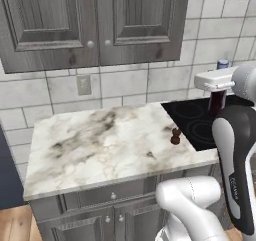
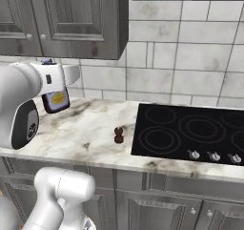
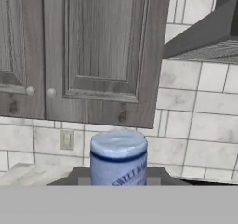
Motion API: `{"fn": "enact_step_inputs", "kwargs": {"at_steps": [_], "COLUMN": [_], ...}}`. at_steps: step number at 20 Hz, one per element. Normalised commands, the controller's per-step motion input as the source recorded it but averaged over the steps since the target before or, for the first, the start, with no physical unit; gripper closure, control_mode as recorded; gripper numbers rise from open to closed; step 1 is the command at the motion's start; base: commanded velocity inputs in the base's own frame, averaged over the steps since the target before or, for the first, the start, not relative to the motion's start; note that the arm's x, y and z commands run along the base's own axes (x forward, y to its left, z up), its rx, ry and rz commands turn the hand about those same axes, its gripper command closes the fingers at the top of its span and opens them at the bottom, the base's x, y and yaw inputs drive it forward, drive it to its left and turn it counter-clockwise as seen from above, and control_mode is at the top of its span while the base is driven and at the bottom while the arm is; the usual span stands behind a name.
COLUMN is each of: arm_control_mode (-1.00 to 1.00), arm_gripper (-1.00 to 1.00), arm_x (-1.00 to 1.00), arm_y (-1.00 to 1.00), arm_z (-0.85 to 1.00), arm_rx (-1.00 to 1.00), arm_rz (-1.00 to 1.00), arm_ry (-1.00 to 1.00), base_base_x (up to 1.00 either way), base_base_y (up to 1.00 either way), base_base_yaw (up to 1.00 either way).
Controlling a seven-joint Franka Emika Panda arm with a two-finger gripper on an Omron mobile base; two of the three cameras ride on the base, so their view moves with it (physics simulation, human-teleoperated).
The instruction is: Take 2 condiments from the cabinet and move them on the counter near the stove.Make sure the condiments are lined up with each other, next to each other.
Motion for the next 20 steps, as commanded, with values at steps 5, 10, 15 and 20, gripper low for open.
{"fn": "enact_step_inputs", "kwargs": {"at_steps": [5,10,15,20], "arm_control_mode": [1.0,1.0,1.0,1.0], "arm_gripper": [1.0,1.0,1.0,1.0], "arm_x": [0.0,0.0,0.0,0.0], "arm_y": [0.0,0.0,0.0,0.0], "arm_z": [0.0,0.0,0.0,0.0], "arm_rx": [0.0,0.0,0.0,0.0], "arm_rz": [0.0,0.0,0.0,0.0], "arm_ry": [0.0,0.0,0.0,0.0], "base_base_x": [0.42,0.17,0.12,0.16], "base_base_y": [0.11,0.21,0.3,0.34], "base_base_yaw": [0.13,0.1,0.05,0.05]}}
